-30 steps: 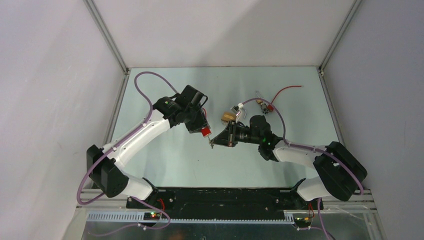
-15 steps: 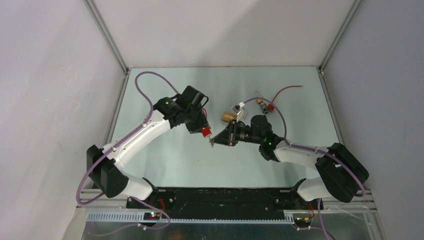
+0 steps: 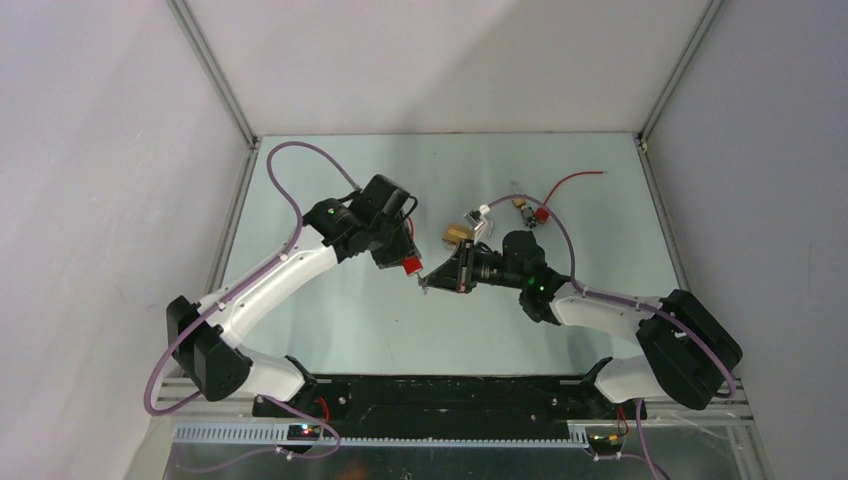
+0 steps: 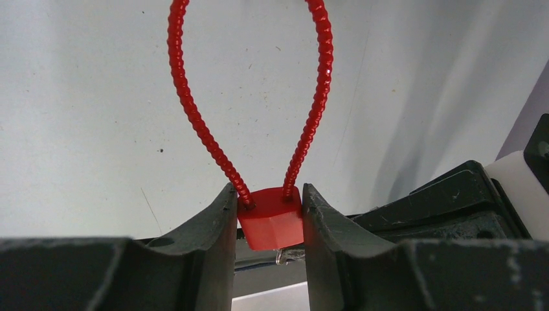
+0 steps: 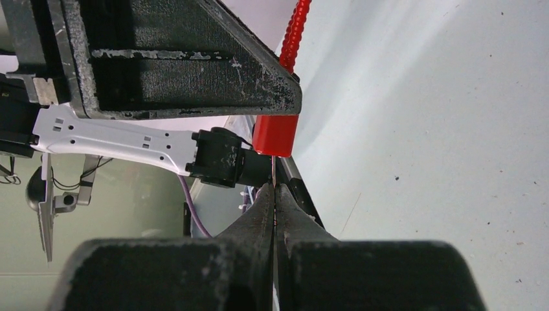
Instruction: Unlock with the key
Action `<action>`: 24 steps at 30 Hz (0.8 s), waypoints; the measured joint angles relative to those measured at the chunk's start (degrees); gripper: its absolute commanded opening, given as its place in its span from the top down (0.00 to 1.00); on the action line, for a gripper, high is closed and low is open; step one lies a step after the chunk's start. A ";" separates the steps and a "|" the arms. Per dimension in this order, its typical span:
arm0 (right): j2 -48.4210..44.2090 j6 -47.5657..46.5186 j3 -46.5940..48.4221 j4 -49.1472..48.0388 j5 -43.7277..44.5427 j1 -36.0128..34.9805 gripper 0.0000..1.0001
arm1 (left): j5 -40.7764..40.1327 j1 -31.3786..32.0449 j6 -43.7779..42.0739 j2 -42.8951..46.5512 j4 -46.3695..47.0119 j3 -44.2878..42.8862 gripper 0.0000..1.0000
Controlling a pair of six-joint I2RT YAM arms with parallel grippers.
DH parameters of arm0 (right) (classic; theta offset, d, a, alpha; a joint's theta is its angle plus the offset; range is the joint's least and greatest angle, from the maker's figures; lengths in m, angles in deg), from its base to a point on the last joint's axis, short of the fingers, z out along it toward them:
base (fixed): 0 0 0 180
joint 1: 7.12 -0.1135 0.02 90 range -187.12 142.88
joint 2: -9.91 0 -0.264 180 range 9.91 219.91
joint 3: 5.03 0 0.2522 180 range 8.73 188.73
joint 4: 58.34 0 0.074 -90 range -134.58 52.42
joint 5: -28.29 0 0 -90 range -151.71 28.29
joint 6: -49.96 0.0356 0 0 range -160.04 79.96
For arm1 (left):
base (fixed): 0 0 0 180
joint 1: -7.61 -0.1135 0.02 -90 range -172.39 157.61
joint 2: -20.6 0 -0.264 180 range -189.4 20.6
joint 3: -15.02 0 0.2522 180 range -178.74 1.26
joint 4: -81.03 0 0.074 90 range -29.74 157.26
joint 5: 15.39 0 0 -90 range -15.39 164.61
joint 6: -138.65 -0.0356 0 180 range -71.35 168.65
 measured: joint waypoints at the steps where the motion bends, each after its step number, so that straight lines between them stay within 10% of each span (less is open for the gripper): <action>1: -0.15 -0.02 0.00 0.24 0.04 0.00 1.00 | -0.33 0.26 -0.02 0.04 0.02 0.00 1.00; 24: -4.50 -2.10 -2.84 0.28 5.49 -1.60 1.00 | -6.05 4.57 3.65 0.63 -0.83 -0.44 1.00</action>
